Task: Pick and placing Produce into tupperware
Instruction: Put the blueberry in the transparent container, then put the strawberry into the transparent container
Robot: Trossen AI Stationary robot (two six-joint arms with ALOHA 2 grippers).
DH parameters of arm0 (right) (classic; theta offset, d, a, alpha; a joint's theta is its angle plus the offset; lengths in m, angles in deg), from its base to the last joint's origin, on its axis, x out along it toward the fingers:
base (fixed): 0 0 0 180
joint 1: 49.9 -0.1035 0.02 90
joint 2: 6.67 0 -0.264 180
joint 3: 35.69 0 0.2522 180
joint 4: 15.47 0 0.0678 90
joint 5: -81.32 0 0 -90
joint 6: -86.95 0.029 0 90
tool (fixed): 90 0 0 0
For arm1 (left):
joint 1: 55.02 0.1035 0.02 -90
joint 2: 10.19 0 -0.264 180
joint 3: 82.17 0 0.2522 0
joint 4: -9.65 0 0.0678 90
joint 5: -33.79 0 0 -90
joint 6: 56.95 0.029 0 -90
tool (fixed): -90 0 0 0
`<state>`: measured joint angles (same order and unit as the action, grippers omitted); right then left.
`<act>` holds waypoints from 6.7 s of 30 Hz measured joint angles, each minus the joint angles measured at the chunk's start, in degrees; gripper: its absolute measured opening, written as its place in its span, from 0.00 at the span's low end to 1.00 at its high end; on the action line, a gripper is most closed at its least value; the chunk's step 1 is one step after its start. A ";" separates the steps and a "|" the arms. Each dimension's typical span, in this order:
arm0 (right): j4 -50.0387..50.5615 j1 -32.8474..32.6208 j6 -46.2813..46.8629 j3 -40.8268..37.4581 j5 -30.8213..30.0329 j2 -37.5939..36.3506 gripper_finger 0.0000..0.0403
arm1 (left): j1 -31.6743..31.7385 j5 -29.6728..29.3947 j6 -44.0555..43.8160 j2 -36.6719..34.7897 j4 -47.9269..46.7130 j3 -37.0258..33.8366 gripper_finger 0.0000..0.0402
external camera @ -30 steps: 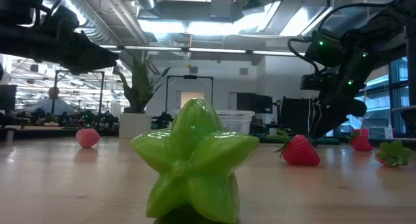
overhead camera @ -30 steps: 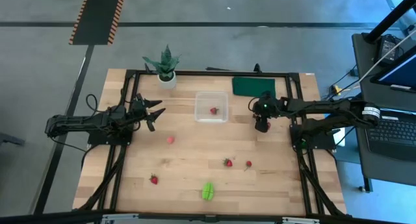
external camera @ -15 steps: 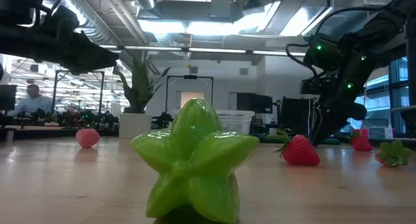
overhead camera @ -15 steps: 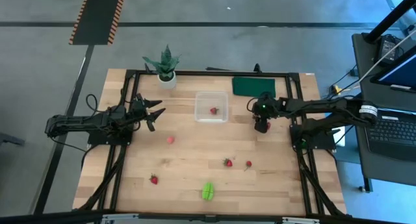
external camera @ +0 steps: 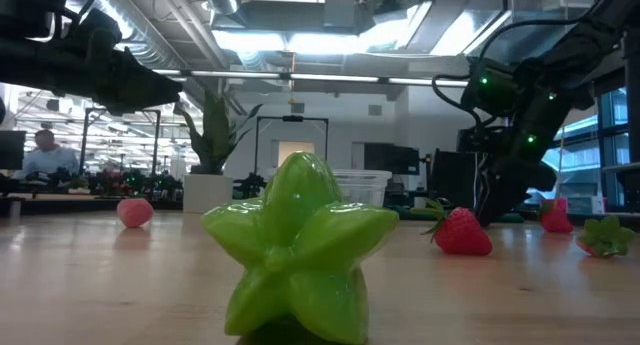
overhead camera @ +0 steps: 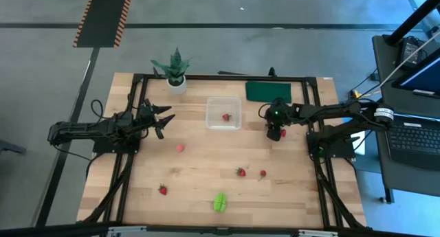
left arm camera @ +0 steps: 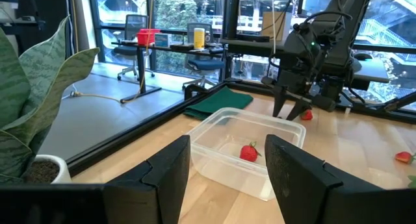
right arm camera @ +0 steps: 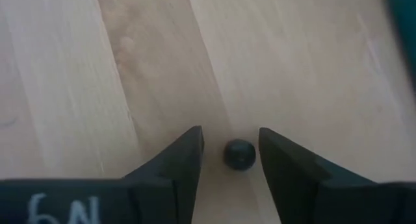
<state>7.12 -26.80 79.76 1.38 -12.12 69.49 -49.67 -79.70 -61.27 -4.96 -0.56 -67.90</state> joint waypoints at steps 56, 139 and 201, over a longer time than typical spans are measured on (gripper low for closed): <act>1.51 -0.02 0.70 31.01 5.24 0.24 0.16 | -0.01 -0.01 0.00 0.02 -0.01 -0.01 0.48; -5.07 -6.34 4.61 33.59 7.56 25.05 0.23 | -0.01 -0.01 -0.04 0.02 0.00 -0.01 0.48; 47.92 -7.50 51.85 12.98 1.74 -11.61 0.87 | -0.01 -0.03 -0.02 0.01 -0.02 0.00 0.48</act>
<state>55.04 -34.30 131.62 14.37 -10.38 57.88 -49.68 -79.74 -61.29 -4.95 -0.58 -67.91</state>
